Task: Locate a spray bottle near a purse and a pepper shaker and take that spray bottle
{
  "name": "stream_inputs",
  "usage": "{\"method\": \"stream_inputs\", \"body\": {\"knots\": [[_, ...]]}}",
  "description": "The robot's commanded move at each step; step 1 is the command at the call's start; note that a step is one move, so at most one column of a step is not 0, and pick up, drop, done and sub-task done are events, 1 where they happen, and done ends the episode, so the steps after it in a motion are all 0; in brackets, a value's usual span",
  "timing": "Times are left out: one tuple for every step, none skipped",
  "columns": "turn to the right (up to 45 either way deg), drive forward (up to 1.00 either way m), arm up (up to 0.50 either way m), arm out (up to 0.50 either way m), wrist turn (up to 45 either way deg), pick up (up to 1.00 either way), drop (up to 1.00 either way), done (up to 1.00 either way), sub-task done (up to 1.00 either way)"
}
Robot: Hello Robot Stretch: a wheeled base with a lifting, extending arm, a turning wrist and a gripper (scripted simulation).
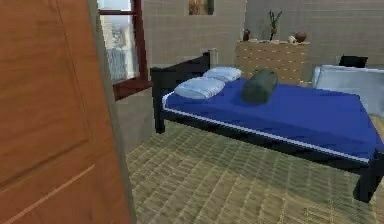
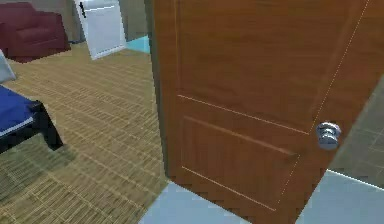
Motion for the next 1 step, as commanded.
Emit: {"method": "stream_inputs", "body": {"knots": [[45.0, 0.0, 0.0, 0.0, 0.0, 0.0, 0.0, 0.0, 0.0]]}}
